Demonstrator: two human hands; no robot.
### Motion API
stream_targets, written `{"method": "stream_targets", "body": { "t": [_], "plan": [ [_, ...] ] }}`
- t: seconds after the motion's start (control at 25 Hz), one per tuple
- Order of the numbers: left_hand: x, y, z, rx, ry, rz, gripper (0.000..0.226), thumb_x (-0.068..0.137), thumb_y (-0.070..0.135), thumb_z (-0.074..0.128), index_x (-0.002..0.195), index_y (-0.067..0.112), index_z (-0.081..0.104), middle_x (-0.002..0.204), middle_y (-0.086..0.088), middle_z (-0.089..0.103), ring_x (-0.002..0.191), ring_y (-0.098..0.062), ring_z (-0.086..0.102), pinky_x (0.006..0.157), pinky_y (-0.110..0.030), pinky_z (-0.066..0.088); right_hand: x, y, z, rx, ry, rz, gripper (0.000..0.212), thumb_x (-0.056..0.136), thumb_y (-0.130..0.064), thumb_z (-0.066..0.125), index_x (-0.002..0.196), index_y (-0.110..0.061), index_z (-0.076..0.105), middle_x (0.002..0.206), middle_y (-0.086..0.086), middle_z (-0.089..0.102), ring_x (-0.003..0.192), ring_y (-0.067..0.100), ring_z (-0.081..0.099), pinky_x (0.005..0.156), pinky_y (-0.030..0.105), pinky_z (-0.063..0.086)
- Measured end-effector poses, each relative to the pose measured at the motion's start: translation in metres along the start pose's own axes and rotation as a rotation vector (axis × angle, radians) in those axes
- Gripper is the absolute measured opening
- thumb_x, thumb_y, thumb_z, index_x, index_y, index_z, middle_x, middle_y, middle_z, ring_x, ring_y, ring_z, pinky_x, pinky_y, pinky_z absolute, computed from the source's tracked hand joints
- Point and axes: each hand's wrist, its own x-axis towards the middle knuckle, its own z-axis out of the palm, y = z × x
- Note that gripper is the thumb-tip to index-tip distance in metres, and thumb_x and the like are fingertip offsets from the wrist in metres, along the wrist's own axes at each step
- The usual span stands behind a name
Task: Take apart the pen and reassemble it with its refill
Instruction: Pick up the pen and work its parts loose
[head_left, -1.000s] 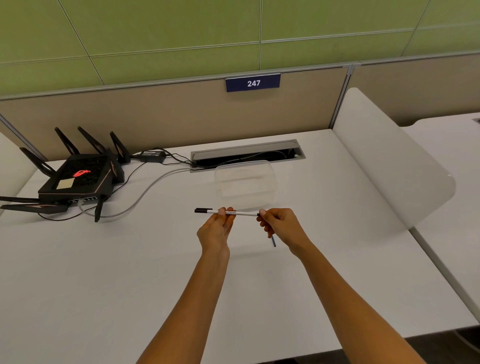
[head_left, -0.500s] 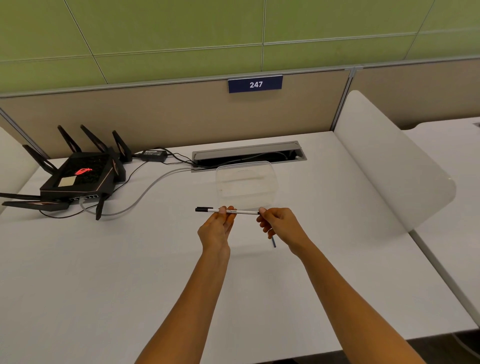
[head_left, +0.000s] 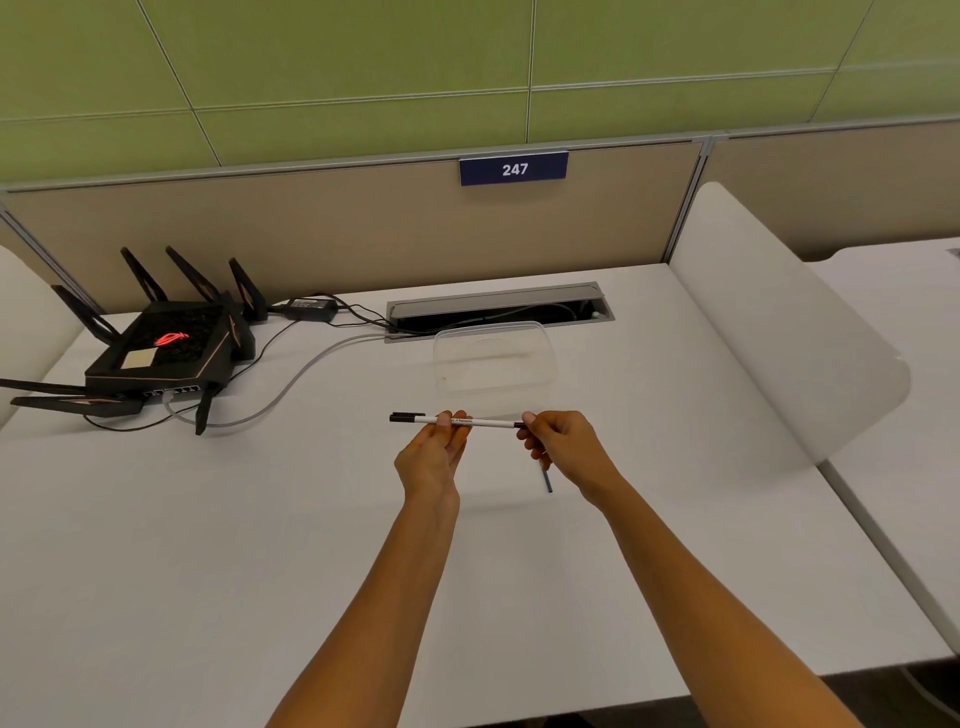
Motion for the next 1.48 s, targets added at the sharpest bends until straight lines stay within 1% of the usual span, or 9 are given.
{"method": "stream_targets", "body": {
  "t": [0.08,0.28,0.52,0.64,0.76,0.88,1.12,1.2,1.48],
  "plan": [
    [0.0,0.0,-0.001,-0.009,-0.001,0.005,0.022,0.089,0.01,0.066,0.105,-0.005,0.066,0.105,-0.018,0.072,0.088,-0.023,0.073,0.068,-0.023,0.06,0.0,0.0,-0.002,0.009,-0.004,-0.014,0.029,0.097,-0.025,0.053,0.078,-0.015,0.072,0.068,0.002,0.066,0.061,0.012,0.06,0.054,0.023,0.052],
    [-0.002,-0.002,-0.002,-0.003,-0.002,0.006,0.018,0.089,0.012,0.066,0.101,-0.002,0.068,0.099,-0.015,0.074,0.085,-0.021,0.074,0.076,-0.026,0.06,0.0,0.002,0.001,0.052,-0.044,0.027,0.035,0.096,-0.037,0.054,0.079,-0.013,0.074,0.07,0.002,0.07,0.061,0.012,0.063,0.056,0.026,0.054],
    [-0.002,-0.002,-0.002,-0.022,0.013,0.004,0.023,0.089,0.009,0.066,0.106,-0.006,0.066,0.101,-0.017,0.072,0.088,-0.024,0.072,0.067,-0.023,0.06,0.005,0.005,0.004,-0.029,-0.025,-0.043,0.014,0.091,-0.018,0.062,0.081,-0.025,0.07,0.075,-0.002,0.069,0.063,0.014,0.064,0.063,0.029,0.059],
    [-0.001,0.0,-0.002,-0.023,0.008,0.006,0.024,0.089,0.01,0.065,0.108,-0.006,0.065,0.104,-0.018,0.072,0.09,-0.025,0.072,0.068,-0.024,0.06,0.005,0.004,0.005,0.008,-0.002,-0.045,0.009,0.088,-0.023,0.065,0.082,-0.027,0.072,0.078,0.001,0.071,0.066,0.017,0.066,0.065,0.033,0.06],
    [0.001,0.001,-0.002,-0.01,-0.005,0.001,0.024,0.09,0.011,0.064,0.108,-0.004,0.066,0.106,-0.017,0.072,0.091,-0.024,0.072,0.079,-0.028,0.057,0.004,0.001,0.005,0.034,-0.009,-0.009,0.026,0.089,-0.04,0.062,0.08,-0.019,0.074,0.073,0.002,0.07,0.063,0.013,0.064,0.058,0.028,0.057],
    [0.003,0.003,-0.002,-0.003,-0.006,-0.001,0.021,0.09,0.011,0.064,0.106,-0.003,0.067,0.106,-0.018,0.072,0.093,-0.024,0.072,0.087,-0.033,0.055,0.005,0.0,0.005,0.029,-0.029,0.016,0.032,0.093,-0.036,0.058,0.079,-0.011,0.074,0.069,0.004,0.068,0.059,0.012,0.061,0.055,0.026,0.054],
    [0.006,0.001,-0.004,-0.022,0.008,-0.008,0.028,0.089,0.01,0.065,0.111,-0.007,0.064,0.106,-0.019,0.071,0.092,-0.025,0.072,0.078,-0.029,0.058,0.006,-0.001,0.005,0.024,-0.016,-0.041,0.013,0.088,-0.015,0.065,0.08,-0.021,0.073,0.075,0.0,0.07,0.064,0.012,0.064,0.057,0.026,0.058],
    [0.007,0.001,-0.003,-0.014,0.007,-0.008,0.026,0.089,0.011,0.065,0.11,-0.006,0.065,0.105,-0.018,0.072,0.089,-0.024,0.072,0.084,-0.032,0.057,0.007,-0.002,0.004,0.061,-0.012,-0.04,0.012,0.085,-0.016,0.067,0.079,-0.023,0.074,0.076,-0.001,0.071,0.065,0.012,0.066,0.057,0.025,0.058],
    [0.006,0.004,0.002,-0.004,0.028,-0.006,0.015,0.089,0.011,0.066,0.096,-0.002,0.067,0.101,-0.018,0.072,0.091,-0.026,0.072,0.075,-0.028,0.059,0.01,-0.003,0.005,-0.045,0.015,-0.079,0.011,0.089,-0.023,0.066,0.078,-0.023,0.071,0.069,0.0,0.069,0.055,0.009,0.064,0.056,0.023,0.057]
  ]
}}
